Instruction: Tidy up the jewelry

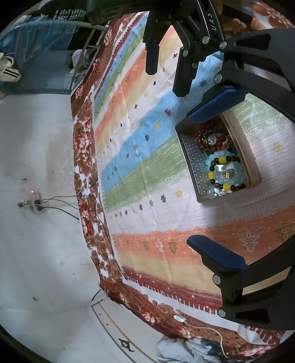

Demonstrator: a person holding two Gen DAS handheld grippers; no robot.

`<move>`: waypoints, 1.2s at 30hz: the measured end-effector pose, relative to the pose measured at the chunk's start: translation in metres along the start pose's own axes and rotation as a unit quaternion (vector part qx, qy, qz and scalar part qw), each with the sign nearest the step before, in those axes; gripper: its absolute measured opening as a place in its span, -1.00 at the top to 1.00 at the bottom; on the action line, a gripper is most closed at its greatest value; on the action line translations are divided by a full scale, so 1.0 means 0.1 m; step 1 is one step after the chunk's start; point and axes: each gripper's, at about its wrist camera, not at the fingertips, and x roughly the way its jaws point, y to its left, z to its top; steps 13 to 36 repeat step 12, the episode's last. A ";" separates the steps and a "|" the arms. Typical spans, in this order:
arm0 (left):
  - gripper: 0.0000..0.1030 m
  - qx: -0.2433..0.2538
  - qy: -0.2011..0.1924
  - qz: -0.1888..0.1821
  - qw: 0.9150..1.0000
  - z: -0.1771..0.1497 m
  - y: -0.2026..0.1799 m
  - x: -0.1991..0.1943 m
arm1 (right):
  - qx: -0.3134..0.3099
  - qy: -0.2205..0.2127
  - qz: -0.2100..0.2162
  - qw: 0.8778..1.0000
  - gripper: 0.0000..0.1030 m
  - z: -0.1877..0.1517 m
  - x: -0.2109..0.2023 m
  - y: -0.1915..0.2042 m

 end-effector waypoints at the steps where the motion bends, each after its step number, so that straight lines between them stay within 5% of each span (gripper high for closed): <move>1: -0.89 -0.001 0.000 -0.001 1.000 0.00 0.01 0.00 | 0.000 0.000 0.000 1.000 -0.90 -0.01 0.00 0.00; 36: -0.89 -0.009 0.017 0.005 1.000 0.00 0.08 0.08 | 0.000 0.001 0.001 1.000 -0.90 -0.01 0.01 0.01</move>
